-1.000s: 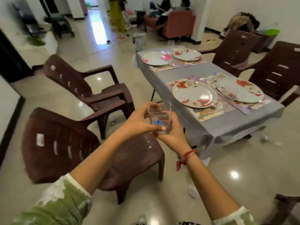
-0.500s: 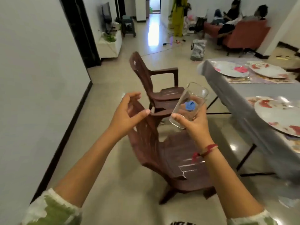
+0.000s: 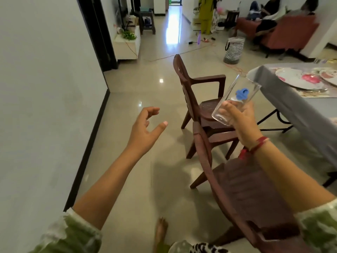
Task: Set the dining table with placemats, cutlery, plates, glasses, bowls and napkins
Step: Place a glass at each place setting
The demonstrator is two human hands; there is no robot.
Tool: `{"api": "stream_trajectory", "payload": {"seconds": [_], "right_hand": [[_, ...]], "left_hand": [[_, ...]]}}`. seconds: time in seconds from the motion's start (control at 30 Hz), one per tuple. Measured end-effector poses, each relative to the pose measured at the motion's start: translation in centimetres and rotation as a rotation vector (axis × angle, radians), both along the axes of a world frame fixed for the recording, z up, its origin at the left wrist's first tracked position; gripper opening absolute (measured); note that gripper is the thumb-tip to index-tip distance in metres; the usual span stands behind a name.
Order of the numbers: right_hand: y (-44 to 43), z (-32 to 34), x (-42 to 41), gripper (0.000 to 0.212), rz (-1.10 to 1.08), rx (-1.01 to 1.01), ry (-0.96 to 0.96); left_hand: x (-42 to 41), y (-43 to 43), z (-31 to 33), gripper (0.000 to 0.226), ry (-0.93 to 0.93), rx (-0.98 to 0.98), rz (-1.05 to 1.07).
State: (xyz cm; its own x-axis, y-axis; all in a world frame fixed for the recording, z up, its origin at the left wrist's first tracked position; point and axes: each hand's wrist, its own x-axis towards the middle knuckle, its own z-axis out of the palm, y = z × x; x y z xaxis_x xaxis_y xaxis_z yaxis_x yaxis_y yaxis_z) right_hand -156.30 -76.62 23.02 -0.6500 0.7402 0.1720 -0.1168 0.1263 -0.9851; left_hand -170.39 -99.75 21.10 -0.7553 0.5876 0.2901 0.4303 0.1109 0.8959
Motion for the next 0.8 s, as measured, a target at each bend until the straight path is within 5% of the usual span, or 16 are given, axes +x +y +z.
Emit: {"api": "stream_trajectory", "payload": {"seconds": [0.3, 0.8], "right_hand": [[11.6, 0.8, -15.2, 0.073, -0.181, 0.164, -0.099], [26.8, -0.3, -26.6, 0.071, -0.681, 0.128, -0.142]], "left_hand": [[-18.8, 11.5, 1.1, 0.035, 0.115, -0.082, -0.168], [-33.9, 42.3, 4.3, 0.038, 0.252, -0.027, -0.699]]}}
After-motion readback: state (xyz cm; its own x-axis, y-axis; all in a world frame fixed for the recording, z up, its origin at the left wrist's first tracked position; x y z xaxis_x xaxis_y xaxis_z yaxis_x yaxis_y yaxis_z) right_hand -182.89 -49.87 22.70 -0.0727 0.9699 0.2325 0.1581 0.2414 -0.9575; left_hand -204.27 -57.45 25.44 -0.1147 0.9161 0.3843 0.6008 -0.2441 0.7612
